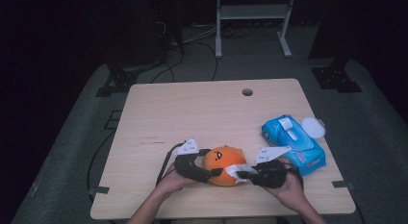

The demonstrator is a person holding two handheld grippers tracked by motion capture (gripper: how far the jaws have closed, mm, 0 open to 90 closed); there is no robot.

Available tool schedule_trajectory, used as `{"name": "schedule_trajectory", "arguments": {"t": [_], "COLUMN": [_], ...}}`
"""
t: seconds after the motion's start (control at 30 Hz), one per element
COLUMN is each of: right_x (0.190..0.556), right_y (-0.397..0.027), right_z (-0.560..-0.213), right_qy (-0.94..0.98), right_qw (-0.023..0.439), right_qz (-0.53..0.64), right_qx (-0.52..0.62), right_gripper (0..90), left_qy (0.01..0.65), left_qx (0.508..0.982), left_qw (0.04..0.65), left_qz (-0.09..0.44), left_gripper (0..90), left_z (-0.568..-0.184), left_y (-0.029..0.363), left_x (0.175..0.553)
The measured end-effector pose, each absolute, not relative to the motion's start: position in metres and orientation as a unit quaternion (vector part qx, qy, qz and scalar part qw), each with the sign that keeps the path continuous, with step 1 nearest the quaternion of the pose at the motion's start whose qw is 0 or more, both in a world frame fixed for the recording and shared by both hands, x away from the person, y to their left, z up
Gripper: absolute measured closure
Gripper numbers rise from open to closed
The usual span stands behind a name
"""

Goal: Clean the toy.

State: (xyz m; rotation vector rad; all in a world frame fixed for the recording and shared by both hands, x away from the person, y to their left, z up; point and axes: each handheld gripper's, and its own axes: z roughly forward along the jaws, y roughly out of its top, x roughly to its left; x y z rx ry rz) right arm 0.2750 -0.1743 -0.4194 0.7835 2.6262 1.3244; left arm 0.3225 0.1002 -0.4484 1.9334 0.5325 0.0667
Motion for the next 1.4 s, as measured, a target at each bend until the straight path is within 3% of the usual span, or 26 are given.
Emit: {"name": "schedule_trajectory", "arguments": {"t": [0.17,0.4,0.6,0.77,0.83,0.97,1.13,1.23,1.33,1.4], "right_x": [0.278,0.289,0.286,0.288,0.29,0.289,0.284,0.288,0.293,0.293], "right_y": [-0.168,-0.195,-0.186,-0.181,-0.187,-0.185,-0.169,-0.178,-0.191,-0.196], "right_z": [-0.412,-0.421,-0.416,-0.418,-0.419,-0.416,-0.41,-0.41,-0.413,-0.415], "right_qy": [0.863,0.854,0.846,0.852,0.846,0.84,0.844,0.839,0.842,0.841], "right_qw": [0.076,0.079,0.058,0.063,0.058,0.059,0.057,0.066,0.098,0.093], "right_qz": [0.435,0.429,0.45,0.444,0.448,0.455,0.464,0.466,0.442,0.44], "right_qx": [0.244,0.283,0.279,0.271,0.283,0.289,0.262,0.271,0.292,0.301], "right_gripper": [83.2,83.2,83.0,83.1,83.1,83.0,82.9,83.0,83.0,83.0], "left_qy": [0.238,0.239,0.219,0.222,0.218,0.197,0.156,0.168,0.197,0.193], "left_qx": [0.812,0.816,0.822,0.821,0.825,0.83,0.841,0.838,0.83,0.829], "left_qw": [0.532,0.526,0.525,0.524,0.52,0.52,0.511,0.513,0.518,0.522], "left_qz": [0.037,0.021,0.04,0.045,0.041,0.049,0.083,0.073,0.06,0.06], "left_gripper": [24.0,21.5,23.0,9.9,8.6,21.6,28.3,26.9,18.0,19.1], "left_z": [-0.449,-0.445,-0.441,-0.436,-0.436,-0.441,-0.436,-0.438,-0.439,-0.44], "left_y": [0.104,0.1,0.091,0.098,0.102,0.099,0.091,0.094,0.094,0.091], "left_x": [0.327,0.335,0.332,0.33,0.328,0.324,0.318,0.321,0.326,0.324]}}
